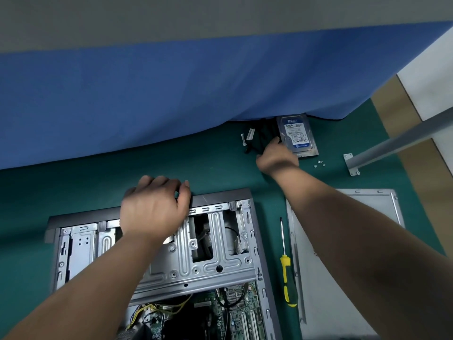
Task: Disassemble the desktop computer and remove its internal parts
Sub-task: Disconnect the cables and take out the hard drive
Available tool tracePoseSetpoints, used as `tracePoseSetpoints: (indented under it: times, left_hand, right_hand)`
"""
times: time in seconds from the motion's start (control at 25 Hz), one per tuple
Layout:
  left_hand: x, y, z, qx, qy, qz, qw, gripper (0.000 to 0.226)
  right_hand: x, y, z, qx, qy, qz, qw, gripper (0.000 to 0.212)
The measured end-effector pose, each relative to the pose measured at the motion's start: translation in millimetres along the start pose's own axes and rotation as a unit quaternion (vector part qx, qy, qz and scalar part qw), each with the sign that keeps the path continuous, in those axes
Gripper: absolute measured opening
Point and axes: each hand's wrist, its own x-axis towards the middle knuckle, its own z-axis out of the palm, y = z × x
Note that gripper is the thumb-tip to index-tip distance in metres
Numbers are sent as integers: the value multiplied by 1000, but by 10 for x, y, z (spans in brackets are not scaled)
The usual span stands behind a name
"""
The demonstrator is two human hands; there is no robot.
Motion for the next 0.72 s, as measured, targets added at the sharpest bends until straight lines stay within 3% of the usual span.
tracePoseSetpoints:
  times: [0.12,0.28,0.44,0.56,0.72]
  left_hand:
    - [0,1,-22,-8,-9,0,1000,50]
    - [18,-6,-36,-11,-52,-13,999,56]
    - [-5,-52,-91,-26,-84,18,996,64]
    - [-78,-120,-161,-48,-109,82,990,53]
    - [-514,-174,-259,-124,-123,128,976,61]
  right_hand:
    - [-199,75,-107,28,-7,-28,999,70]
    - [-760,148,-205,168,-4,-57,984,49]
    - [-1751,188,-63,274,-3,-118,954,54]
    - [-2416,265,215,223,-71,-171,957,75]
    - [-2839,567,466,74,-50,-241,966,77]
